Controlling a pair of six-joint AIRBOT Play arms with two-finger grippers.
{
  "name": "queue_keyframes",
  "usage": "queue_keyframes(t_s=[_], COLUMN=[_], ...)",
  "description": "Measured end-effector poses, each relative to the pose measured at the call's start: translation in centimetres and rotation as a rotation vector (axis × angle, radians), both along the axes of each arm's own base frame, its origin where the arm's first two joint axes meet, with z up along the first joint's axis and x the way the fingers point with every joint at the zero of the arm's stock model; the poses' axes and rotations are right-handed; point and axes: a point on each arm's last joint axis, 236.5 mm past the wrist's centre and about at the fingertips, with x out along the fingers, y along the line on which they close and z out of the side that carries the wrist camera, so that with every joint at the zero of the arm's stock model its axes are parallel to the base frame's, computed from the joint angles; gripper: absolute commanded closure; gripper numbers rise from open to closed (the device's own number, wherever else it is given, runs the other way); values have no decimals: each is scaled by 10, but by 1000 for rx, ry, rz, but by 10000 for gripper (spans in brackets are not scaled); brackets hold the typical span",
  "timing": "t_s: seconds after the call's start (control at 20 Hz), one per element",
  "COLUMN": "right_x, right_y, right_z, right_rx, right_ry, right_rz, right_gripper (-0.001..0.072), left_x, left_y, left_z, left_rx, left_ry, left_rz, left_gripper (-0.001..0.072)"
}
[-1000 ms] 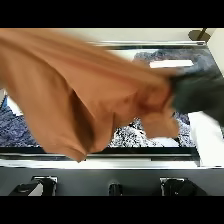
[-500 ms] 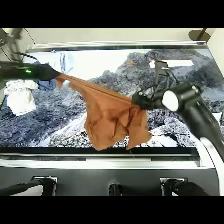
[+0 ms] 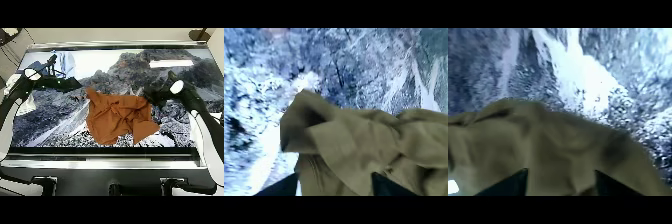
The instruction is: Fold the shirts.
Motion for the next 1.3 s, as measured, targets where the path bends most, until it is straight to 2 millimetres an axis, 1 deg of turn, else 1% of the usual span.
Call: queue_keyframes(t_s=[0.05,0.1,0.15,0.2,0.25,0.3,0.35,0.4,0.45,0.5,0.6,0.7,0.8,0.9,0.95,1.05,1.2,1.25,1.3], right_x=[0,-1,-4,-15,-33,-48,-66,-87,-104,-120,-145,-165,-179,-189,-193,-202,-217,-223,-228], right_y=[-3,-14,-28,-42,-52,-64,-76,-87,-94,-94,-93,-89,-83,-81,-79,-73,-62,-59,-55], right_z=[14,33,48,59,66,67,62,54,46,37,20,4,-6,-13,-16,-20,-26,-29,-33], right_rx=[6,7,-4,-15,-24,-48,-80,-113,-133,-128,-111,-81,-53,-41,-35,-15,14,22,33], right_ry=[-16,-39,-55,-42,-4,33,90,159,214,269,350,414,456,484,489,489,470,465,462], right_rz=[25,42,50,68,96,115,137,156,171,190,205,219,234,244,249,260,270,269,267], right_gripper=[94,96,102,103,103,103,104,105,106,105,105,105,105,103,102,89,41,40,40], left_x=[-5,-10,-17,-30,-43,-60,-79,-97,-120,-143,-182,-216,-242,-258,-261,-263,-264,-265,-265], left_y=[2,12,30,47,59,69,77,81,77,66,38,7,-21,-47,-58,-77,-102,-108,-114], left_z=[3,5,3,1,-1,-6,-14,-24,-36,-47,-69,-91,-108,-118,-121,-127,-133,-135,-138], left_rx=[-1,6,42,67,82,96,107,114,109,87,23,-43,-86,-116,-130,-148,-193,-204,-210], left_ry=[21,49,91,147,197,254,314,365,420,470,527,577,611,617,610,596,614,623,627], left_rz=[-19,-25,-19,-16,-20,-19,-18,-14,-23,-45,-75,-93,-106,-107,-105,-85,-45,-34,-24], left_gripper=[130,131,132,144,178,178,177,175,171,171,172,172,172,172,173,173,177,211,304])
